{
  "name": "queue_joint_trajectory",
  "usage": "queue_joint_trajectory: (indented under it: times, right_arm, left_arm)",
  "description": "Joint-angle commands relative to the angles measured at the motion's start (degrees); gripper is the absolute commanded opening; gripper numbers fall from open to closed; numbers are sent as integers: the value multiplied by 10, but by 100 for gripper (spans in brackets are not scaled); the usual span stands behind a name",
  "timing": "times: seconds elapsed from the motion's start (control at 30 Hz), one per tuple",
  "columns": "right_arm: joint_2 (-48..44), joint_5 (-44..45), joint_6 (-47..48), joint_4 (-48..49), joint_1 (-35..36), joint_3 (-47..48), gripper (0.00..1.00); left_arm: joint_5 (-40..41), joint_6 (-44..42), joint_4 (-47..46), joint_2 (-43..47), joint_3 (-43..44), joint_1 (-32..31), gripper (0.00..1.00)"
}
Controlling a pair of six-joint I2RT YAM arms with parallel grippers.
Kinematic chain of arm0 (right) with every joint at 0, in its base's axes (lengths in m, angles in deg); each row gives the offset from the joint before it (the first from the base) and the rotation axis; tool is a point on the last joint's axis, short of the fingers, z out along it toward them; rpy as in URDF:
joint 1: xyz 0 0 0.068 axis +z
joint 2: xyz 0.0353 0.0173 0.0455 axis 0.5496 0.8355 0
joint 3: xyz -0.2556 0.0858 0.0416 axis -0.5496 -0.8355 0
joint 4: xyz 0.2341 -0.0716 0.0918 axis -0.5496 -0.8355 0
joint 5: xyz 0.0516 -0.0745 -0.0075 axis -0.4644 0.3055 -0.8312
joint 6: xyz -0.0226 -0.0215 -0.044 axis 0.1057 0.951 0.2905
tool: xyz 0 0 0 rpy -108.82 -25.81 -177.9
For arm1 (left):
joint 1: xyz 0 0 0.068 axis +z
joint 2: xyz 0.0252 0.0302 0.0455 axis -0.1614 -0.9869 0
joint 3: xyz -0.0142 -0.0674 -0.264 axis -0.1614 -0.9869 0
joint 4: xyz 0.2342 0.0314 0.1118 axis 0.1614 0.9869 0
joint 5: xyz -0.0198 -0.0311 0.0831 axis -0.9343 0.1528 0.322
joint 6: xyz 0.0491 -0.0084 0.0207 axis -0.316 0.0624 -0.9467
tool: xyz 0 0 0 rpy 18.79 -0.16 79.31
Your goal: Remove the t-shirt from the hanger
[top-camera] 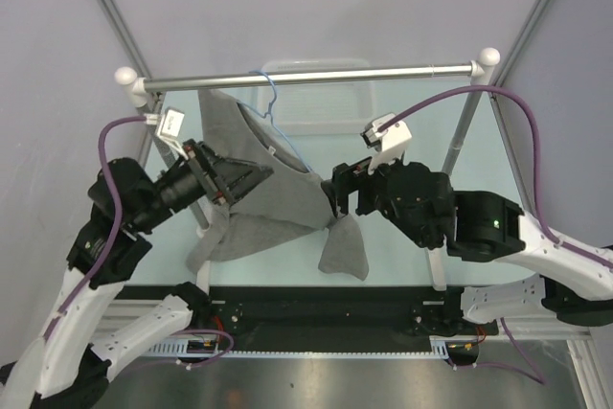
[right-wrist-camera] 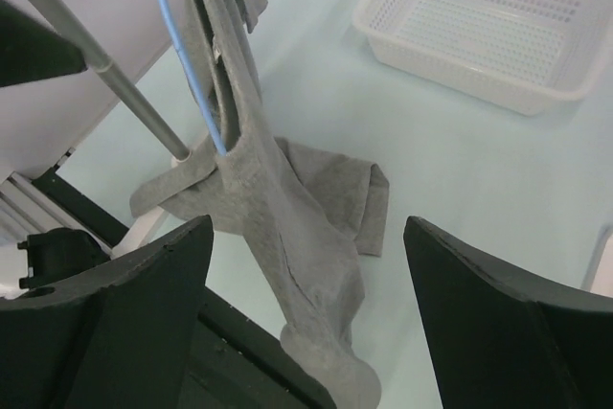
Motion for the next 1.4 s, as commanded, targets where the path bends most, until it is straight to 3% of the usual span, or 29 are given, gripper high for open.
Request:
queue_joint_trajectory:
  times: [0.0,0.13,0.27,0.57,0.7,0.83,0.97,1.2,1.37]
  right_arm:
    - [-23,-8,-9,14,3,-16,86]
    - [-13,-30,-3,19,3,-17,85]
    - [-25,-45,4,46,3,-64,82]
    - [-63,-108,18,158,-7,-168,63]
    - [-46,-137,15,188,-7,-175,48]
    - [-26,-183,4,220,3,-172,41]
    - [-8,-201,2,258,27,-169,40]
    - [10,-229,-9,301,40,-169,46]
    - [24,-247,-26,327,41,-174,51]
  left_arm:
    - [44,79,-74,-51,27,-5,76]
    - [124,55,-33,-120,97,-68,77]
    - [280,43,25,-153,160,-151,81]
    - [457,52,50,-160,156,-255,81]
    - [534,42,50,-178,155,-300,80]
    - [639,24,60,-181,160,-335,78]
    - [686,3,76,-185,174,-346,74]
    - [715,-37,91,-185,184,-349,53]
    - [710,-48,103,-194,192,-350,50]
